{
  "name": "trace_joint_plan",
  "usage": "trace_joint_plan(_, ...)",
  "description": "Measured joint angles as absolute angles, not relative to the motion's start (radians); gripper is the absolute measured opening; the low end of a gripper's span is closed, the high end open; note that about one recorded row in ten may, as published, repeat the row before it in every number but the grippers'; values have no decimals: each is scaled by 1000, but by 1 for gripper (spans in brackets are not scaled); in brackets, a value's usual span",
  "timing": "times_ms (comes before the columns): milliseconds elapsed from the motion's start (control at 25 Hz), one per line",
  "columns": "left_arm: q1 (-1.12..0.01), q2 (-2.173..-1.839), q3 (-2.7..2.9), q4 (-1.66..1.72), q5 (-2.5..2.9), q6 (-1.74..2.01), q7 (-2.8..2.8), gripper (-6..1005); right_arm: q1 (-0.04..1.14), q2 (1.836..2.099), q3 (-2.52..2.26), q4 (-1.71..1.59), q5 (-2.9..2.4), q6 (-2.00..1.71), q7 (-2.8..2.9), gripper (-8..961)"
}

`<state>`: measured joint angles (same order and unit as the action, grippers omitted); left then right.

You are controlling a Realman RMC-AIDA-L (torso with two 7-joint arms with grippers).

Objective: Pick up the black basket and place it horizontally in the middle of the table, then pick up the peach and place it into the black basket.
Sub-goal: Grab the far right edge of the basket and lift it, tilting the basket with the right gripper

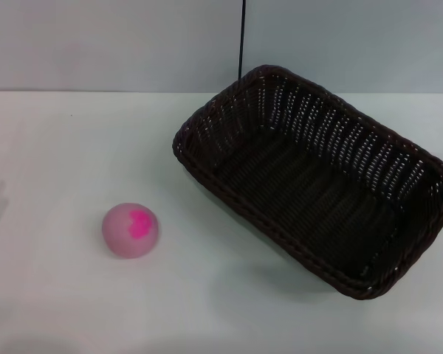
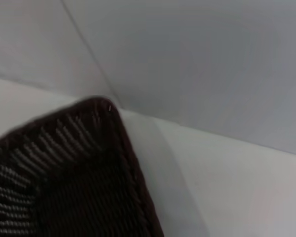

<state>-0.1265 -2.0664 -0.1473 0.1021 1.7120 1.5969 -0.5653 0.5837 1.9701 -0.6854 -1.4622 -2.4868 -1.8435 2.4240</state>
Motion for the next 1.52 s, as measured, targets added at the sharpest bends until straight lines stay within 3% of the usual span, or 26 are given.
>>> trace_joint_plan(240,-123,-2066,-147,97,1712,1597,-565,814,622,2029,-834,-1337,-2525,-1683,2408,715)
trace_joint_plan(520,-127,-2066,-144,90,1712,1597,-564,809,645,2057,-899,-1201,-2514,-1568,2363,700)
trace_joint_plan(880,-130,-2065,-141,90,1712,1596,-558,802,643,2070,-941,-1088,-2465,-1429,2301,681)
trace_joint_plan(1400,-134,-2065,-141,91,1712,1595,-553,793,672,2064,-947,-967,-2422,-1360,2248,653)
trace_joint_plan(1520,-136,-2065,-141,91,1712,1591,-553,791,678,2062,-947,-956,-2426,-1361,2235,534)
